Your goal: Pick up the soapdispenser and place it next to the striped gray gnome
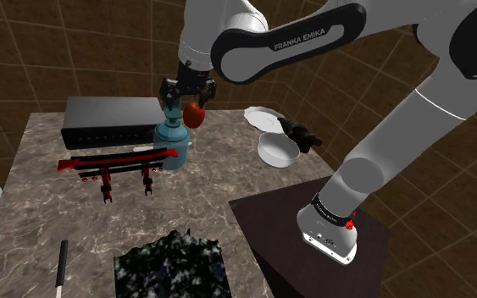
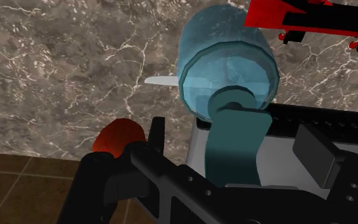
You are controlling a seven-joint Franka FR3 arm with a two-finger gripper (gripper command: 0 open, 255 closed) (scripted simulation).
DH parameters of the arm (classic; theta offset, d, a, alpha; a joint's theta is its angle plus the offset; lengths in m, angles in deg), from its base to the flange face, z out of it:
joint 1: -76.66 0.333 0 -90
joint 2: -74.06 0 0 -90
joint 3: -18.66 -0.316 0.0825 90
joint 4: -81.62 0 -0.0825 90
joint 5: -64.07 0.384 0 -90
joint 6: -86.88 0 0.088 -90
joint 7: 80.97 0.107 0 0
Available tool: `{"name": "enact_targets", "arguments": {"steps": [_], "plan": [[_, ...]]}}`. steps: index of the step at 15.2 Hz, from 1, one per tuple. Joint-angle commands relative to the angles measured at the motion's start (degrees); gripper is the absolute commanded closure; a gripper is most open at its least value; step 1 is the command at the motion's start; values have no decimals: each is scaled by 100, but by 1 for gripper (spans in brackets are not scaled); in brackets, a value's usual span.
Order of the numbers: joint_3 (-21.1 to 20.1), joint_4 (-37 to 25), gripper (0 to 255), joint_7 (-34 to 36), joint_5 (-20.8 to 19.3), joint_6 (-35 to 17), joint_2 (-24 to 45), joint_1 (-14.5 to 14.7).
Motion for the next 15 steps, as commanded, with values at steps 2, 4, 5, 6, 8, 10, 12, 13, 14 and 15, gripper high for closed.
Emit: {"name": "enact_targets", "arguments": {"steps": [2, 4, 5, 6, 8, 10, 12, 13, 14, 15], "plan": [[-176, -304, 0, 652, -489, -94, 469, -19], [-166, -264, 0, 730, -606, -217, 583, -28], [-162, -246, 0, 771, -667, -277, 642, -35], [-158, -229, 0, 814, -731, -336, 703, -42], [-145, -201, 0, 902, -863, -451, 826, -53], [-132, -183, 0, 974, -972, -540, 927, -58], [-131, -183, 0, 974, -972, -540, 927, -57], [-131, -183, 0, 974, -972, -540, 927, -57], [-131, -183, 0, 974, -972, -540, 927, -57], [-131, -183, 0, 974, -972, -540, 927, -57]]}}
